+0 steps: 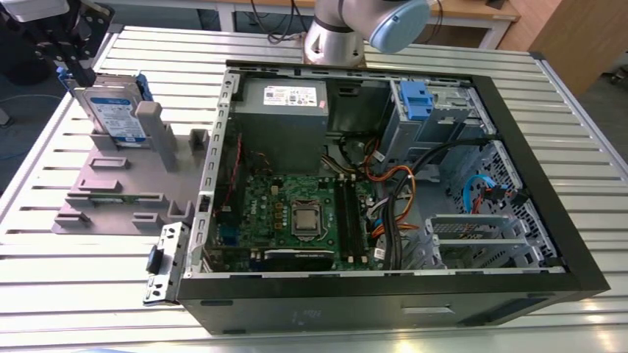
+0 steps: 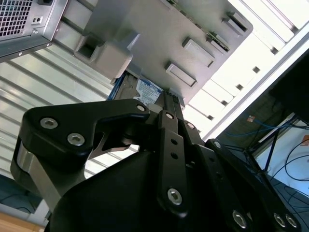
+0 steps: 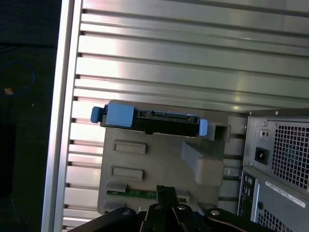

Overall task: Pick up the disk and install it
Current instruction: 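Pick up the disk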

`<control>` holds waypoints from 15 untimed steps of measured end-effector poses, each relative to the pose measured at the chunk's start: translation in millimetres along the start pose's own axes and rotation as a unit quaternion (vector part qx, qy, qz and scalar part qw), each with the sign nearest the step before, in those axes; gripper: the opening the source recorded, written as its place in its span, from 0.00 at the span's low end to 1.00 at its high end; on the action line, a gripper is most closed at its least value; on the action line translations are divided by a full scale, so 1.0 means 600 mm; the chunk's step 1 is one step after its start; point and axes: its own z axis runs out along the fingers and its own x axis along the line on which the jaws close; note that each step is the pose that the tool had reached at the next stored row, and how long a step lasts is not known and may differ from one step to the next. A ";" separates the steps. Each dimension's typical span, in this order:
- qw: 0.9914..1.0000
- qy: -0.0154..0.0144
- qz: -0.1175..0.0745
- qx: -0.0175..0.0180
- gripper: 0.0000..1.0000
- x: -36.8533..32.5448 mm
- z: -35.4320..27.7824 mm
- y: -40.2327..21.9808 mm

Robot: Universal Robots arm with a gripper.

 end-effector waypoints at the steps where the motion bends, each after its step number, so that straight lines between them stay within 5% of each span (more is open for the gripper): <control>1: 1.000 0.000 -0.001 0.000 0.11 0.000 0.000 0.000; 15: 1.000 0.000 -0.012 0.000 0.11 0.000 0.000 0.000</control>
